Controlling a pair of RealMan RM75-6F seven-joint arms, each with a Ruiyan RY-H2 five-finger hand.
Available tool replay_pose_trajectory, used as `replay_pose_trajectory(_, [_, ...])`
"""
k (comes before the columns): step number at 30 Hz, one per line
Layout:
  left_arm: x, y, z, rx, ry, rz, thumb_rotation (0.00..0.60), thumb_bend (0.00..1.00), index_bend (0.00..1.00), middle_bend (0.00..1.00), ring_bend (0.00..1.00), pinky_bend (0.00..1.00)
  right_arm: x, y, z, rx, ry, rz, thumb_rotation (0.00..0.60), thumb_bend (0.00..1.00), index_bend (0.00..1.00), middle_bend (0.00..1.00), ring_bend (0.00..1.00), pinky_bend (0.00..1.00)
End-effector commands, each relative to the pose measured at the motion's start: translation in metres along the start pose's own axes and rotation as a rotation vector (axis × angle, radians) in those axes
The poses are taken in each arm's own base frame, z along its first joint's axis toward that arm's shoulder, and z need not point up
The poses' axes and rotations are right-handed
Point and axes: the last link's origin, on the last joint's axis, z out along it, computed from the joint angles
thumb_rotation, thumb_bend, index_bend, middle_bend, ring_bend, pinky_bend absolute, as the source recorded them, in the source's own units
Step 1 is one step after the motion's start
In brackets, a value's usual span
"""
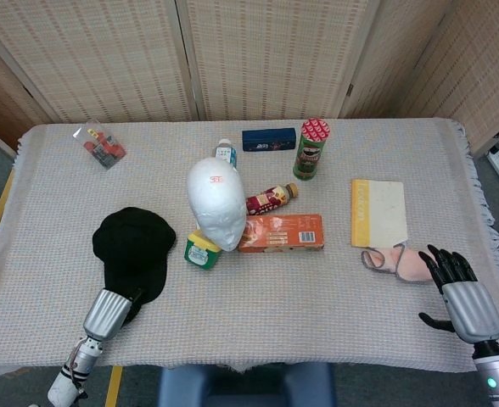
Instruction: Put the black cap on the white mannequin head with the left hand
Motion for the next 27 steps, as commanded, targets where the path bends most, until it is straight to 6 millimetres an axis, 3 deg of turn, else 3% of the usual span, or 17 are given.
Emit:
replay_pose_trajectory(1, [0.001,-0.002,0.001,0.004,0.006,0.008,0.600,0.36,0.44,1.00,1.00,1.00,0.000,0.000,0.000,0.002,-0.004,0.000,0.600,0.01,0.00,0.00,0.00,0.00])
replay_pose_trajectory(13, [0.004,-0.016,0.003,0.051,0.006,0.033,0.600,0.41,0.48,1.00,1.00,1.00,-0.001,-0.002,-0.001,0.008,-0.018,0.004,0.600,0.01,0.00,0.00,0.00,0.00])
replay_pose_trajectory(20, [0.011,-0.025,0.010,0.096,0.053,0.033,0.600,0.49,0.54,1.00,1.00,1.00,-0.001,-0.002,-0.001,0.010,-0.026,0.005,0.600,0.01,0.00,0.00,0.00,0.00])
replay_pose_trajectory(27, [0.028,-0.042,0.024,0.137,0.143,0.052,0.600,0.49,0.64,1.00,1.00,1.00,-0.001,-0.002,-0.002,0.015,-0.037,0.008,0.600,0.01,0.00,0.00,0.00,0.00])
